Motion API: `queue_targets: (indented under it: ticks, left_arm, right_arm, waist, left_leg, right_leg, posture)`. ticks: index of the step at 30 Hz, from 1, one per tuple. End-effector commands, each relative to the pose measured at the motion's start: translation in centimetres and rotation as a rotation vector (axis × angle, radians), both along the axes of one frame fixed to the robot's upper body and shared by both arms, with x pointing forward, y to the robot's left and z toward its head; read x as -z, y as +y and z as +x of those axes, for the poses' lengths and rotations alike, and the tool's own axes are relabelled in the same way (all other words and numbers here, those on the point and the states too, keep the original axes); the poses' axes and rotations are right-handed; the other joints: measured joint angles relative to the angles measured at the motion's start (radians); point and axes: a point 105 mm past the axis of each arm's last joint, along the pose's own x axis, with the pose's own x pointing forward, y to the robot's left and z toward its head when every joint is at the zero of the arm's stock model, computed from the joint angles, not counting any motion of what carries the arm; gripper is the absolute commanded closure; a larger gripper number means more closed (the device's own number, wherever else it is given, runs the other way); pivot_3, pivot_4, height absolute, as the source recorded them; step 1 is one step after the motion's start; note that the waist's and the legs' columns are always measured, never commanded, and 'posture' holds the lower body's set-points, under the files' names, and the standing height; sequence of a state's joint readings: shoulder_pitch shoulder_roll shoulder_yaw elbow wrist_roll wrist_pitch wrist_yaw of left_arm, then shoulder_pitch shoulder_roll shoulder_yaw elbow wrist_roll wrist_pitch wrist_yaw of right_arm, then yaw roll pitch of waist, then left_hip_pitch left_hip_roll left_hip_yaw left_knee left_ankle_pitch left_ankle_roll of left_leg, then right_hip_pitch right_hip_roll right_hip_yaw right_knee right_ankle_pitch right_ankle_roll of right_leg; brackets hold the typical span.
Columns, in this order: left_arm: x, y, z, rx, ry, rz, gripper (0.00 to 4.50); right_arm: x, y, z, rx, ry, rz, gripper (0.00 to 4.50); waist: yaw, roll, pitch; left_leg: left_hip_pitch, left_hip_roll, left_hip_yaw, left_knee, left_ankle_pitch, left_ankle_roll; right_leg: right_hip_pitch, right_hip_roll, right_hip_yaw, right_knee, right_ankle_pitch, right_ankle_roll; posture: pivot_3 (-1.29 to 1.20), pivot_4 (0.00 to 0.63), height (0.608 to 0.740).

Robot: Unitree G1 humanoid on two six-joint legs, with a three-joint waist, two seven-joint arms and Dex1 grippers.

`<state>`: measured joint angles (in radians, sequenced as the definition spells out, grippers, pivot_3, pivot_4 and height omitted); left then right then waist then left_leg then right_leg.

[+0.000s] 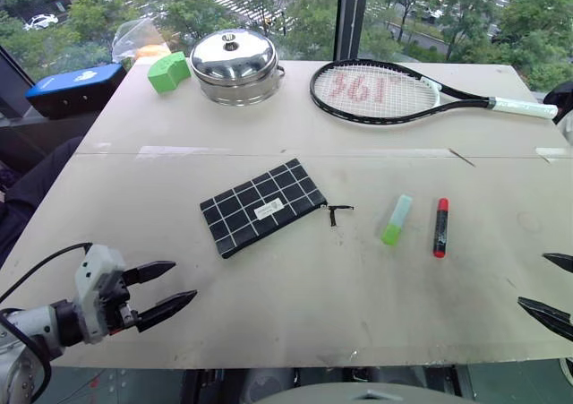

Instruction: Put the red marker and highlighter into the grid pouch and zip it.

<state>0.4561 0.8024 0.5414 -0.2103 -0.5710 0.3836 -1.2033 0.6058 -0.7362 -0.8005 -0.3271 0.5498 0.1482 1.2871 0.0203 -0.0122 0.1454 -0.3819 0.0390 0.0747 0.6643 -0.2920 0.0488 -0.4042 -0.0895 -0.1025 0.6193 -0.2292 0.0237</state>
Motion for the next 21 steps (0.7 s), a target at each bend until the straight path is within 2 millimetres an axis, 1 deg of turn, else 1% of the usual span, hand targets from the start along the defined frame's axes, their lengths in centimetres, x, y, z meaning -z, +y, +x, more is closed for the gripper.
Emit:
queue_targets:
  ticks: [1,3,6,7,8,10,12,16,18,21]
  left_arm:
    - [-1.1,-0.3,1.4,0.007,-0.114,0.049,0.00]
    - [-1.8,-0.9,3.2,0.013,-0.247,0.116,0.00]
    - [-1.8,-0.2,4.9,0.051,-0.395,0.319,0.00]
    - [-1.8,-0.1,5.3,0.086,-0.443,0.384,0.00]
    - [-1.7,-0.2,5.5,0.115,-0.475,0.424,0.00]
    - [-1.1,-0.7,5.7,0.195,-0.521,0.495,0.00]
    - [-0.4,-0.9,5.7,0.257,-0.561,0.563,0.00]
    - [0.9,-1.2,5.8,0.330,-0.613,0.637,0.00]
    - [1.8,-1.5,5.9,0.353,-0.622,0.661,0.00]
    - [2.0,-2.1,6.4,0.357,-0.660,0.679,0.00]
  right_arm:
    - [-0.9,1.3,0.8,-0.069,-0.062,0.024,0.07]
    - [-1.8,3.4,1.8,-0.160,-0.115,0.086,0.07]
    - [-2.7,5.9,2.1,-0.277,-0.126,0.137,0.07]
    - [-2.8,6.9,2.1,-0.320,-0.124,0.143,0.07]
    - [-2.9,7.7,2.0,-0.355,-0.123,0.150,0.07]
    - [-3.2,9.4,1.8,-0.419,-0.123,0.170,0.07]
    - [-3.2,10.9,1.5,-0.480,-0.119,0.171,0.07]
    - [-3.6,12.9,1.3,-0.557,-0.125,0.201,0.07]
    - [-3.7,13.9,1.4,-0.584,-0.131,0.219,0.07]
    - [-3.8,14.5,1.8,-0.599,-0.137,0.225,0.07]
  waist:
    - [0.001,-0.001,0.000]
    - [0.001,0.000,0.000]
    - [0.003,0.001,-0.001]
    - [0.003,-0.001,-0.002]
    - [0.004,-0.001,-0.002]
    - [0.004,-0.001,-0.002]
    - [0.004,-0.001,-0.002]
    - [0.003,-0.005,-0.004]
    - [0.005,-0.003,-0.005]
    - [0.014,0.004,-0.010]
  left_leg:
    - [0.000,0.000,0.000,0.000,0.000,0.000]
    - [0.000,0.000,0.000,0.000,0.000,0.000]
    - [0.000,0.000,0.000,0.002,0.000,0.000]
    - [0.000,0.000,0.000,0.002,0.000,0.000]
    - [0.001,0.000,0.000,0.001,0.000,0.000]
    - [0.000,0.000,0.001,0.000,0.002,0.004]
    - [0.000,0.000,0.001,-0.001,0.002,0.004]
    - [0.000,0.000,0.001,-0.002,0.002,0.004]
    - [0.000,0.000,0.001,-0.002,0.002,0.005]
    - [0.000,-0.001,0.001,-0.001,0.002,0.005]
  right_leg:
    - [0.000,0.000,0.000,0.000,0.000,0.000]
    - [0.000,0.000,0.000,0.000,0.000,0.000]
    - [0.000,0.000,0.000,0.000,0.002,-0.003]
    - [0.000,0.000,0.000,0.000,0.002,-0.003]
    - [0.000,0.000,0.000,0.001,0.004,-0.006]
    - [0.000,0.000,-0.001,0.000,0.004,-0.007]
    - [0.000,0.000,-0.001,-0.001,0.004,-0.007]
    - [0.000,-0.001,-0.002,-0.003,0.004,-0.007]
    - [0.000,-0.002,-0.002,-0.003,0.004,-0.007]
    - [0.001,-0.004,-0.002,-0.003,0.005,-0.007]
  posture:
    - [0.00,0.150,0.740]
    - [0.00,0.150,0.740]
    - [0.00,0.150,0.740]
    - [0.00,0.150,0.740]
    - [0.00,0.150,0.740]
    - [0.00,0.150,0.740]
    - [0.00,0.150,0.740]
    - [0.00,0.150,0.740]
    - [0.00,0.150,0.740]
    - [0.00,0.150,0.740]
